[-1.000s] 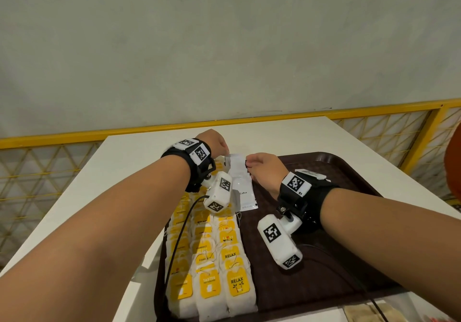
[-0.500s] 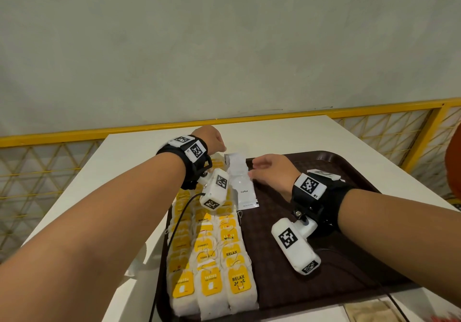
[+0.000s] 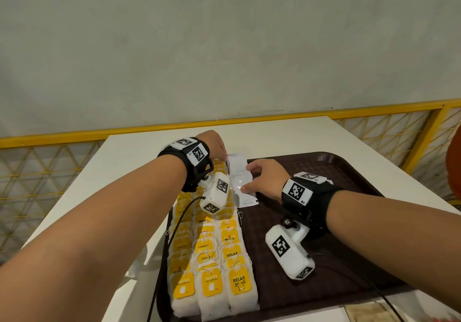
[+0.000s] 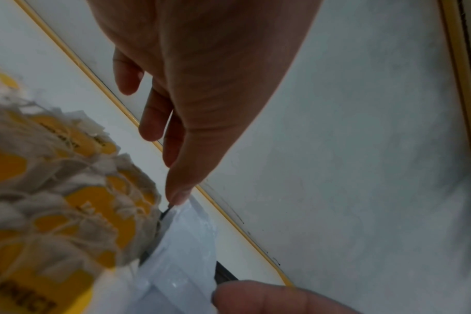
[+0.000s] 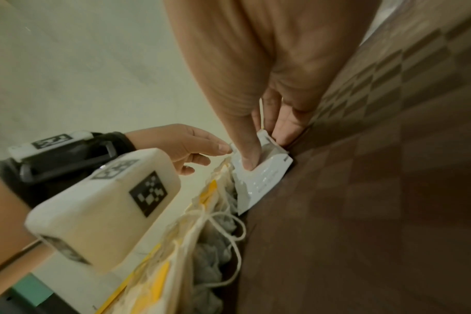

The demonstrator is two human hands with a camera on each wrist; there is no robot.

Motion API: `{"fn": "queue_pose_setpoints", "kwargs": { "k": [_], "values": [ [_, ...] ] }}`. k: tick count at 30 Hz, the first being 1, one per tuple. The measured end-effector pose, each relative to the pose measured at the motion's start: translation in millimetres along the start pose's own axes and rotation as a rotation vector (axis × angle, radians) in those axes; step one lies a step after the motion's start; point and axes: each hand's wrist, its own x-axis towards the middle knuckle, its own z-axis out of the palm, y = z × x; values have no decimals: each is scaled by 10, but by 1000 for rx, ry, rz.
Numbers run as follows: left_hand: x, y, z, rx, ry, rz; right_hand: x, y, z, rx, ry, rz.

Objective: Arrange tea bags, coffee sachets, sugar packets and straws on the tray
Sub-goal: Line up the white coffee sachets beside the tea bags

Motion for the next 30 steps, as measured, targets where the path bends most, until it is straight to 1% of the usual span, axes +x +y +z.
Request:
{"fn": "queue_pose_setpoints", "kwargs": {
  "k": [5,8,14,17,24,30],
  "values": [
    [25,17,1,10,48,-32,13,14,6,49,9,-4],
    [41,29,-2,-26,85,-21,16,21,11,89,13,-2],
    [68,29,17,-78,76,-34,50,26,-10,195,49,26],
    [70,28,31,-81,68,-46,85,-8,-17,240,38,37],
    [55,36,27,-42,19,-51,118,-57,37,272,20,37],
    [46,19,23,-22,29,-57,130,-52,42,293,26,44]
  ]
}}
